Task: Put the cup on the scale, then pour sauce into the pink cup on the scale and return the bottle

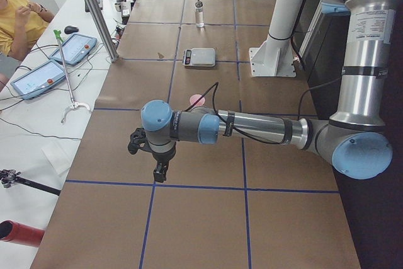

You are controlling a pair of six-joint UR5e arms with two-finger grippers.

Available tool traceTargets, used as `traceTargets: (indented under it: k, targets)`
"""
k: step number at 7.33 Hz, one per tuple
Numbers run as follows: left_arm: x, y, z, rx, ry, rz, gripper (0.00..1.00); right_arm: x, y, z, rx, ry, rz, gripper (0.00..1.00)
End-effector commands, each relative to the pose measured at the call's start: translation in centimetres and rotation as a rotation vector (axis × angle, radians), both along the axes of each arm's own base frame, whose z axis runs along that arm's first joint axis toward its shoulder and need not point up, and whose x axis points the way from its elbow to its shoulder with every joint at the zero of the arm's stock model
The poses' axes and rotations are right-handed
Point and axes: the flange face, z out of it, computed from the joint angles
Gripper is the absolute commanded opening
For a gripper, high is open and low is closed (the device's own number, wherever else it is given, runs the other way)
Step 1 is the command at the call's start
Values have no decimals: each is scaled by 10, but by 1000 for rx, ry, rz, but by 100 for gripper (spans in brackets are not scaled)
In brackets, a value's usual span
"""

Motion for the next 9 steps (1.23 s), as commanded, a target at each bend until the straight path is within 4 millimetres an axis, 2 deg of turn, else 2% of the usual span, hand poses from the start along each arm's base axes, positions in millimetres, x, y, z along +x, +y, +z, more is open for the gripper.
traceTargets:
  k: [1, 3, 6, 9]
  targets:
    - [2, 3, -7, 12, 23, 7, 100, 0, 0, -3, 5, -2, 1, 100]
    - [2, 6, -8, 10, 26, 3, 100, 0, 1, 0, 0, 0, 0, 100]
    - [3, 6, 8, -19, 28, 3, 100, 0, 0, -8, 19, -3, -1, 100]
    - [5, 10, 9, -29, 65, 4, 100, -2, 3, -15, 27, -33, -2, 100]
